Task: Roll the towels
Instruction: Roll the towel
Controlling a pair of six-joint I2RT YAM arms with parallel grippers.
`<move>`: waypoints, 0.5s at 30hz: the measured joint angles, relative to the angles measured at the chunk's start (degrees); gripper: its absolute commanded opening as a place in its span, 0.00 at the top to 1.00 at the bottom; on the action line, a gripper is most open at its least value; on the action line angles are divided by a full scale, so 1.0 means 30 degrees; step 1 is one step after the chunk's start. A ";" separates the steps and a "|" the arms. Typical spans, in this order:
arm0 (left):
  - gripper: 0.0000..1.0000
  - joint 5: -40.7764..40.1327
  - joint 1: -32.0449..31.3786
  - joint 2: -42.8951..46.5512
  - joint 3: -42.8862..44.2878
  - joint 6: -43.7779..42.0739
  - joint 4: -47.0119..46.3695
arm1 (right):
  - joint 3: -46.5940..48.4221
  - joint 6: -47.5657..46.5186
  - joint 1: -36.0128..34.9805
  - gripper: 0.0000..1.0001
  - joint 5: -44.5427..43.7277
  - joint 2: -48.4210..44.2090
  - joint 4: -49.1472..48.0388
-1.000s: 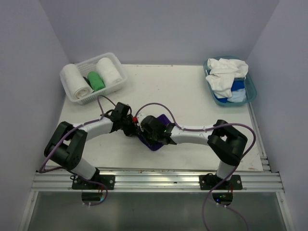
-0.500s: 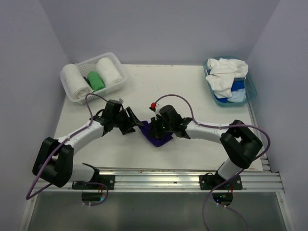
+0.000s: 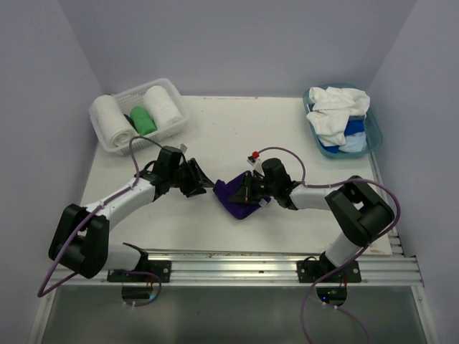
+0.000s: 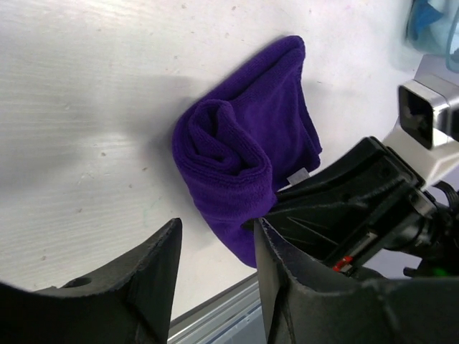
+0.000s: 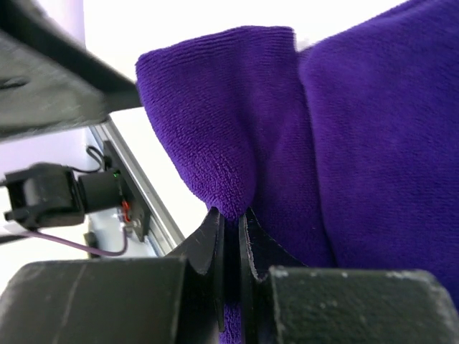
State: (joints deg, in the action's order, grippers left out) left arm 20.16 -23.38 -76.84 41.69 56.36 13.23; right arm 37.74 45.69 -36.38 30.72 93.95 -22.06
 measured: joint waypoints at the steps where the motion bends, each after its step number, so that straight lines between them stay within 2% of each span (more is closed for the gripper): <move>1: 0.57 0.0066 -0.0138 -0.0066 0.0146 -0.0007 -0.0073 | -0.0117 0.0277 0.0160 1.00 0.0124 0.0066 -0.0153; 7: 0.64 0.0415 -0.1297 -0.1115 0.1486 -0.0153 -0.0641 | -0.0240 0.1093 0.0670 1.00 0.0495 0.0284 -0.0270; 15: 0.66 0.0539 -0.1865 -0.3351 0.3220 -0.0707 -0.0838 | -0.0437 0.2033 0.1064 1.00 0.1246 0.1392 -0.1217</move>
State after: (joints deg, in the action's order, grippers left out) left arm 21.78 -28.97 -86.89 51.35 54.24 10.72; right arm 36.42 51.79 -33.19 34.46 98.13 -25.71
